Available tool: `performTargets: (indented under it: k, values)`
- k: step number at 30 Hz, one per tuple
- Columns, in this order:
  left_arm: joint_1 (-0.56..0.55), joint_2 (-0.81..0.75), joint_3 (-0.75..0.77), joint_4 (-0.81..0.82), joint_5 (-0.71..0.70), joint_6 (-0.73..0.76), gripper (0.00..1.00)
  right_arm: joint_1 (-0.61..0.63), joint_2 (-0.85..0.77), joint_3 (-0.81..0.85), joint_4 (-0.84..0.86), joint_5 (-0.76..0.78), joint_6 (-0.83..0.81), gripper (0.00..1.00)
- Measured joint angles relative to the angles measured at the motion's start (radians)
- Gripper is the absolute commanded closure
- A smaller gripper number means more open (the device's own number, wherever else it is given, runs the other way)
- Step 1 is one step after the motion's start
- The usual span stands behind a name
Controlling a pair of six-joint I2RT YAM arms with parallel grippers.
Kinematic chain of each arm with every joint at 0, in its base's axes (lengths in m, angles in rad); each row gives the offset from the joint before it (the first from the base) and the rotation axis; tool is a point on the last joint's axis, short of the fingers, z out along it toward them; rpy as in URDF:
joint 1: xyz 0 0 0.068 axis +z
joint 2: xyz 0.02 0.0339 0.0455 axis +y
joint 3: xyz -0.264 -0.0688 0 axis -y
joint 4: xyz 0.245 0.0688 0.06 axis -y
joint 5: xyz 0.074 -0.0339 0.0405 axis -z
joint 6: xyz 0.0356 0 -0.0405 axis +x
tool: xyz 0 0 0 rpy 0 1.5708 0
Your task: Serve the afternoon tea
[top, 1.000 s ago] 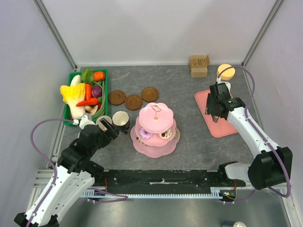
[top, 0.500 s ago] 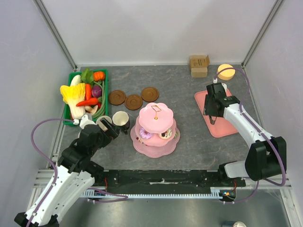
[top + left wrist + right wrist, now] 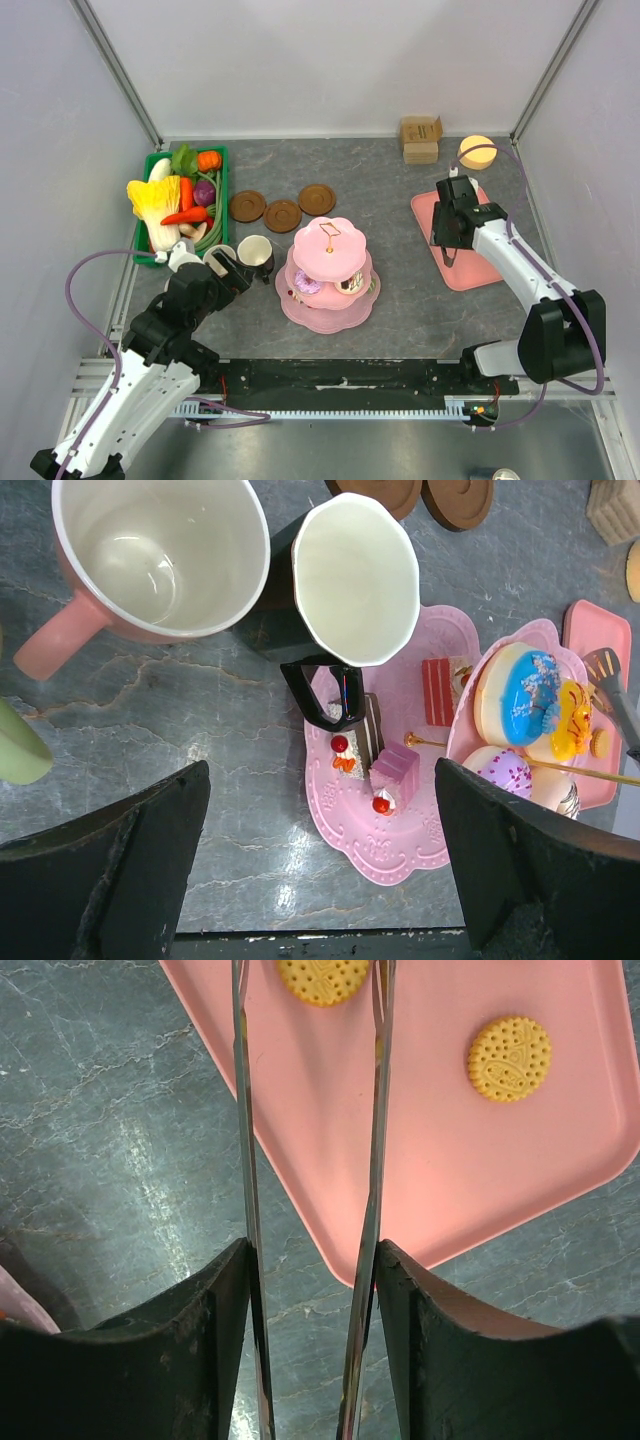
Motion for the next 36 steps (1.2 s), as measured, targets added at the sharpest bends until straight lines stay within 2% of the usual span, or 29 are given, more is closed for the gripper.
performTargets:
  k: [11, 22, 32, 36]
  values:
    - [0.000, -0.001, 0.000, 0.000, 0.003, 0.003, 0.01, 0.000, -0.024, -0.006, -0.025, 0.001, 0.002, 0.54]
    - [0.000, -0.001, 0.000, -0.001, 0.003, 0.004, 0.01, 0.000, -0.074, -0.015, -0.036, 0.006, 0.010, 0.58]
    - [0.000, -0.012, 0.002, -0.026, 0.008, 0.003, 0.01, 0.000, -0.294, -0.015, -0.046, -0.005, 0.019, 0.60]
    - [0.000, -0.030, 0.007, -0.041, 0.018, 0.003, 0.01, 0.000, -0.389, -0.012, -0.050, -0.074, 0.012, 0.62]
